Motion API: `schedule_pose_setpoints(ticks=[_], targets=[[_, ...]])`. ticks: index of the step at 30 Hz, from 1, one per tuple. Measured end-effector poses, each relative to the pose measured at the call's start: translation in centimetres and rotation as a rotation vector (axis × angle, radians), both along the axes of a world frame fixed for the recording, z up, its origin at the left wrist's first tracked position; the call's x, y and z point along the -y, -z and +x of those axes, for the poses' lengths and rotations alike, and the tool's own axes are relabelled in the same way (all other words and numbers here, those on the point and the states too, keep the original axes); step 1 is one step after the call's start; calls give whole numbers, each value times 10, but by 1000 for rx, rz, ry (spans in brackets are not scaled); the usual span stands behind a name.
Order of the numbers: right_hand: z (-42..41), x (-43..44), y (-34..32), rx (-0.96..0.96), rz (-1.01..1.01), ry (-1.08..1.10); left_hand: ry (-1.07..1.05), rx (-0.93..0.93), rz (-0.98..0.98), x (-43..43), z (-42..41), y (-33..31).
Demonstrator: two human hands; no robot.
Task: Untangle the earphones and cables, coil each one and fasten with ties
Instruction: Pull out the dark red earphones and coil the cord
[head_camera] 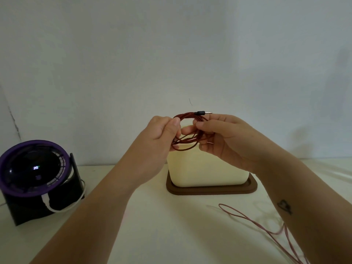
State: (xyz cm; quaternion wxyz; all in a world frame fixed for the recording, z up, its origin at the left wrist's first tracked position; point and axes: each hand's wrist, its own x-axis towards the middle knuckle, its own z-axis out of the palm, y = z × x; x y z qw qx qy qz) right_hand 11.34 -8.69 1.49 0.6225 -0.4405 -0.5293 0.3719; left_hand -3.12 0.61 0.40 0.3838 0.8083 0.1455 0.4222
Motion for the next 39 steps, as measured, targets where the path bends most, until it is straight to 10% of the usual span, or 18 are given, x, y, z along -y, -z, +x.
schedule_pose_setpoints(ticks=[18, 39], targets=[[-6, -3, 4, 161, 9, 108, -261, -111, 394, 5, 1, 3], [-17, -18, 20, 11, -24, 174, 215, -203, -189, 23, 15, 13]])
